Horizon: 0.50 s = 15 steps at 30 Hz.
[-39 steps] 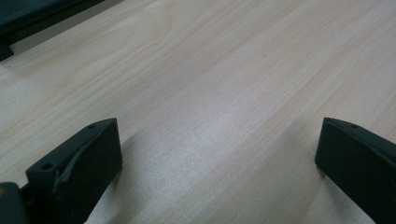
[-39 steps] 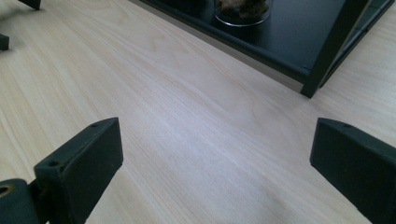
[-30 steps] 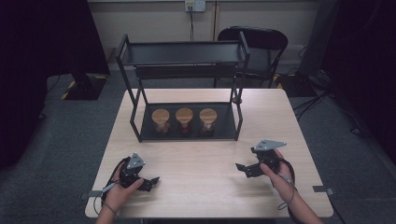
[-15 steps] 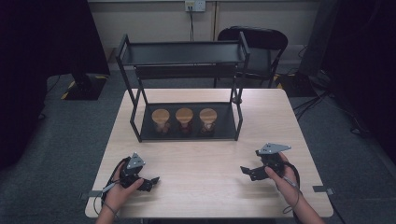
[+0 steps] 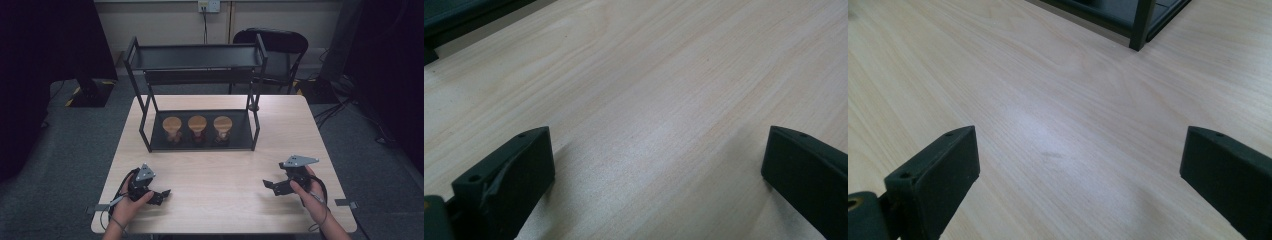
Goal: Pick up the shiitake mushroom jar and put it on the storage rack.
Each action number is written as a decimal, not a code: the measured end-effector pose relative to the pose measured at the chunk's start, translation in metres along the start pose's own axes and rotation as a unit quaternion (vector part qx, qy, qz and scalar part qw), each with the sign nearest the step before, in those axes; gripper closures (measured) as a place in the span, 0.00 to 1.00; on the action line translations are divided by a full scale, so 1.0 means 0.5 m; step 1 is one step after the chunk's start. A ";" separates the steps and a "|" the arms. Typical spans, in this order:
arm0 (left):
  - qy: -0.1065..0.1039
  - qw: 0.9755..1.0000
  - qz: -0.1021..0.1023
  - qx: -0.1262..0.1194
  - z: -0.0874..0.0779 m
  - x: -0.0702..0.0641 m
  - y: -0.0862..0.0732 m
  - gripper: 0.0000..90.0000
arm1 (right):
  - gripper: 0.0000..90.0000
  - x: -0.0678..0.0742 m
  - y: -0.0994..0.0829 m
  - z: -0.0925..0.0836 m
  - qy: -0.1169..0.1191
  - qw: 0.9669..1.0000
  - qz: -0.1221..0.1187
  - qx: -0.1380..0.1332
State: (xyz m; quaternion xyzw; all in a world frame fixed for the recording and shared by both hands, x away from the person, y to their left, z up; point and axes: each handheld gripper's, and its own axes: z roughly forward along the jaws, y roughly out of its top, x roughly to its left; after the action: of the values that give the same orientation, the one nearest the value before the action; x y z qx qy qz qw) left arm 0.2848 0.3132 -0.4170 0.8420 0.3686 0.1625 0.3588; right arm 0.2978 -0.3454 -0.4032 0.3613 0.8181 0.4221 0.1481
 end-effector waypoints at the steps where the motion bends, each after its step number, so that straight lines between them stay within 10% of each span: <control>1: 0.000 1.000 0.000 0.000 0.000 0.000 0.000 0.00 | 0.02 -0.001 -0.002 -0.002 0.000 1.000 0.000 -0.001; 15: 0.000 1.000 0.000 0.000 0.000 0.000 0.000 0.00 | 0.02 -0.012 -0.028 -0.030 -0.009 1.000 0.003 -0.006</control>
State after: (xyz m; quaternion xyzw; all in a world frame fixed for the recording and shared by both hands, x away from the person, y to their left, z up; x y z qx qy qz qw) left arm 0.2847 0.3132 -0.4170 0.8420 0.3687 0.1625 0.3589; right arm 0.2874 -0.3637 -0.4056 0.3670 0.8132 0.4240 0.1558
